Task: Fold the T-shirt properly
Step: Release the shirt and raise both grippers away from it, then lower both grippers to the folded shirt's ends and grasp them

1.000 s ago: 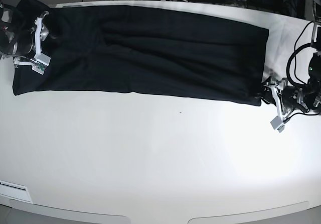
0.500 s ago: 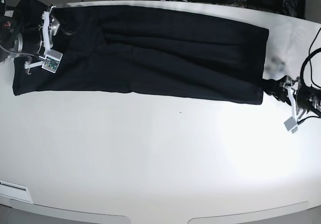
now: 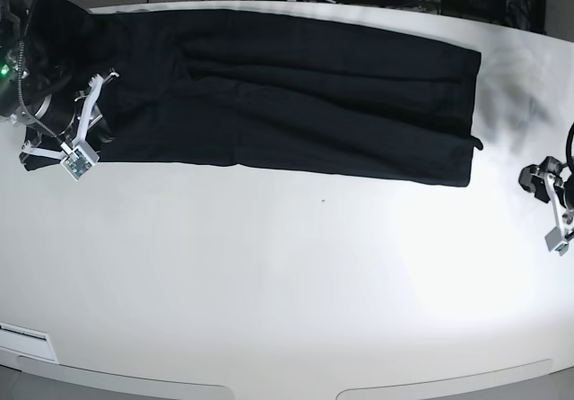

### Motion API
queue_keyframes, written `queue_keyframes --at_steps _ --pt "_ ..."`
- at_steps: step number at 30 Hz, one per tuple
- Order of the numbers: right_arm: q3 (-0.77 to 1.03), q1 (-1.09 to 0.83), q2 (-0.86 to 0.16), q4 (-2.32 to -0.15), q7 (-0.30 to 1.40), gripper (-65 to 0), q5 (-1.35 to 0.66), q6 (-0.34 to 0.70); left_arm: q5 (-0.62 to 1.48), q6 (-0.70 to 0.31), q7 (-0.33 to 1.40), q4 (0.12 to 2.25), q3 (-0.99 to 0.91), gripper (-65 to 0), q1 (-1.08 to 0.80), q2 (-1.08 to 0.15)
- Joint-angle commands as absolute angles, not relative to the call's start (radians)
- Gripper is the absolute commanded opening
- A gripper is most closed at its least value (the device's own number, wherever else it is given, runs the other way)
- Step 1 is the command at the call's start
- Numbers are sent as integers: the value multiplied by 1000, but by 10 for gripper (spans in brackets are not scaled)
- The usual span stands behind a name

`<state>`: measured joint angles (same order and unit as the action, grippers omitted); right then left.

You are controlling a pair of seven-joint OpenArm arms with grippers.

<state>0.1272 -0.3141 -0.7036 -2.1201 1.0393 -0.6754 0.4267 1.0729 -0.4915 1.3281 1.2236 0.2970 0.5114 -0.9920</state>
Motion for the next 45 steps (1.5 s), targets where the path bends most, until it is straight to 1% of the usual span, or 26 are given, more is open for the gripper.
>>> queue_keyframes --at_steps 1,2,4,5,9,11,14,16,17,20,23,25,26,30,33,35,36,37,38,39,41,42,45 --pt "139 -314 -697 -2131 1021 -641 -663 426 1077 -474 1324 1233 286 -384 536 -1017" --pt "139 -324 -673 -2131 1020 -650 -645 426 1077 -469 1324 1233 286 -441 535 -1017" --pt "139 -351 -635 -2127 1004 -650 -632 427 1073 -469 1324 1233 286 -622 535 -1017" --pt "139 -363 -619 -2122 994 -650 -630 430 1072 -469 1324 1233 286 -650 535 -1017" --pt "139 -388 -569 -2038 978 -650 -595 488 1073 -465 1325 1233 286 -650 536 -1017" --pt "139 -388 -550 -1957 964 -650 -567 504 1073 -454 1325 1233 286 -650 535 -1017" --pt "137 -382 -544 -1806 893 -650 -568 552 1073 -455 1314 1233 284 -650 538 -1016" --pt "137 -361 -543 -1729 892 -650 -567 557 1074 -455 1303 1233 265 -650 538 -1015" --pt "137 -345 -543 -1705 896 -650 -566 537 1074 -455 1296 1233 245 -650 538 -1013" --pt "138 -301 -544 -1692 897 -650 -533 410 1108 -455 1304 1233 157 -650 537 -990" --pt "138 -257 -540 -1692 902 -650 -459 221 1123 -455 1323 1232 25 -650 523 -946" --pt "138 -243 -518 -1692 915 -650 -362 139 1132 -455 1330 1225 -63 -650 495 -924" --pt "138 -244 -506 -1692 917 -650 -348 125 1149 -457 1333 1221 -101 -650 472 -916" --pt "138 -239 -464 -1694 920 -650 -336 124 1242 -491 1374 1219 -213 -650 353 -876" --pt "138 -215 -460 -1704 928 -648 -340 132 1382 -533 1396 1219 -263 -650 287 -826" --pt "138 -198 -461 -1735 961 -499 -339 136 1478 -557 1396 1219 -294 -650 259 -796" --pt "138 -194 -461 -1757 974 -424 -340 143 1484 -559 1396 1219 -306 -650 245 -785" --pt "138 -194 -461 -1781 986 -360 -339 147 1484 -561 1396 1219 -313 -643 229 -778" --pt "138 -194 -460 -1806 993 -317 -340 150 1484 -561 1396 1220 -313 -570 219 -773" --pt "138 -194 -461 -1830 1000 -300 -339 150 1484 -561 1396 1220 -313 -477 209 -766" --pt "138 -190 -461 -1876 1008 -301 -339 150 1484 -562 1396 1220 -313 -290 193 -757" --pt "138 -188 -463 -1896 1008 -301 -339 149 1484 -562 1396 1220 -313 -245 187 -753" --pt "138 -185 -463 -1914 1007 -301 -336 162 1484 -561 1396 1220 -313 -238 164 -751"
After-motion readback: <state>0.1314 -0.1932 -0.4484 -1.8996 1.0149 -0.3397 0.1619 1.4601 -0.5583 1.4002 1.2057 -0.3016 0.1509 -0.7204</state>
